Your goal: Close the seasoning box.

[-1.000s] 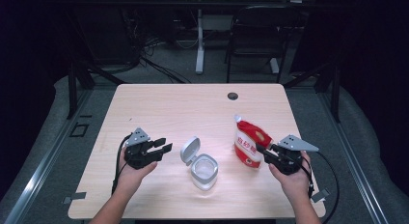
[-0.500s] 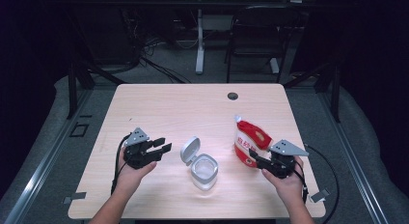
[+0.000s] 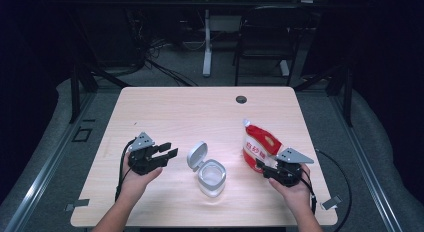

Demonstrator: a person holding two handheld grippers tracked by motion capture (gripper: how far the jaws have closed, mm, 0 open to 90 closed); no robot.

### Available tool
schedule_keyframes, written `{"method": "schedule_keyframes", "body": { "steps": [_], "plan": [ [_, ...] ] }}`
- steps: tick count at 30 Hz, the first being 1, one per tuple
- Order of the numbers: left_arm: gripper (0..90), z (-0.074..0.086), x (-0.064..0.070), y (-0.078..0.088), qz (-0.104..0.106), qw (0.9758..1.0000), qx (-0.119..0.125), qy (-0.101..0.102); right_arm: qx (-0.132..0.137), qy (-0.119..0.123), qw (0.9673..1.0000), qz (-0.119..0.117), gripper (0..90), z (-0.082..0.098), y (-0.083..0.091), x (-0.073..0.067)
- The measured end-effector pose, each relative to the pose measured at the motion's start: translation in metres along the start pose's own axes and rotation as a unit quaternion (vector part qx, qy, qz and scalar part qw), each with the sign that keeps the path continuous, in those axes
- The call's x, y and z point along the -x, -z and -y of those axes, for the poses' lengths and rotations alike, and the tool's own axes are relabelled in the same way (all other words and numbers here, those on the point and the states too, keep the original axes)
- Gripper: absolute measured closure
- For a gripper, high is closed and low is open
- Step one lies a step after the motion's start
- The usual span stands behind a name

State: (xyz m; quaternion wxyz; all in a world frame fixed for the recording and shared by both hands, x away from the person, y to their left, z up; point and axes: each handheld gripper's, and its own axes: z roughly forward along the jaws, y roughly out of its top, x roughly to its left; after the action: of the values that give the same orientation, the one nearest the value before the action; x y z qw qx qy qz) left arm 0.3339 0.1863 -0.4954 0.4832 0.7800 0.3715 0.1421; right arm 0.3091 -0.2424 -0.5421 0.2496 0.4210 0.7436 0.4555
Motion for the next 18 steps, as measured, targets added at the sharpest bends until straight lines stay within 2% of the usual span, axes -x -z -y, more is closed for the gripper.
{"method": "schedule_keyframes", "body": {
  "steps": [3, 8, 9, 10, 13, 15, 18],
  "plan": [
    [61.1, 0.0, 0.0, 0.0, 0.0, 1.0, 0.0, 0.0, -0.007, -0.007, 0.9999, -0.004, 45.4, 0.003, -0.003, 0.0],
    [61.0, 0.0, 0.0, 0.0, -0.001, 1.0, -0.002, -0.001, -0.018, 0.002, 0.9998, -0.001, 44.4, 0.004, -0.006, -0.002],
    [60.8, 0.0, 0.0, 0.0, -0.002, 1.0, -0.001, 0.0, -0.029, 0.013, 0.9995, 0.002, 44.4, 0.003, -0.005, -0.001],
    [60.8, 0.0, 0.0, 0.0, -0.001, 1.0, -0.002, -0.001, -0.013, 0.0, 0.9999, -0.002, 44.4, 0.005, -0.008, -0.003],
    [60.8, 0.0, 0.0, 0.0, -0.001, 1.0, -0.002, -0.001, -0.014, -0.003, 0.9999, 0.002, 44.9, 0.008, -0.009, -0.003],
    [60.8, 0.0, 0.0, -0.001, -0.001, 1.0, -0.001, -0.001, -0.006, -0.006, 0.9999, 0.01, 45.0, 0.01, -0.01, -0.004],
    [60.8, 0.0, 0.0, -0.001, -0.002, 1.0, -0.001, -0.001, 0.004, -0.017, 0.9998, 0.009, 44.9, 0.012, -0.011, -0.003]
  ]
}}
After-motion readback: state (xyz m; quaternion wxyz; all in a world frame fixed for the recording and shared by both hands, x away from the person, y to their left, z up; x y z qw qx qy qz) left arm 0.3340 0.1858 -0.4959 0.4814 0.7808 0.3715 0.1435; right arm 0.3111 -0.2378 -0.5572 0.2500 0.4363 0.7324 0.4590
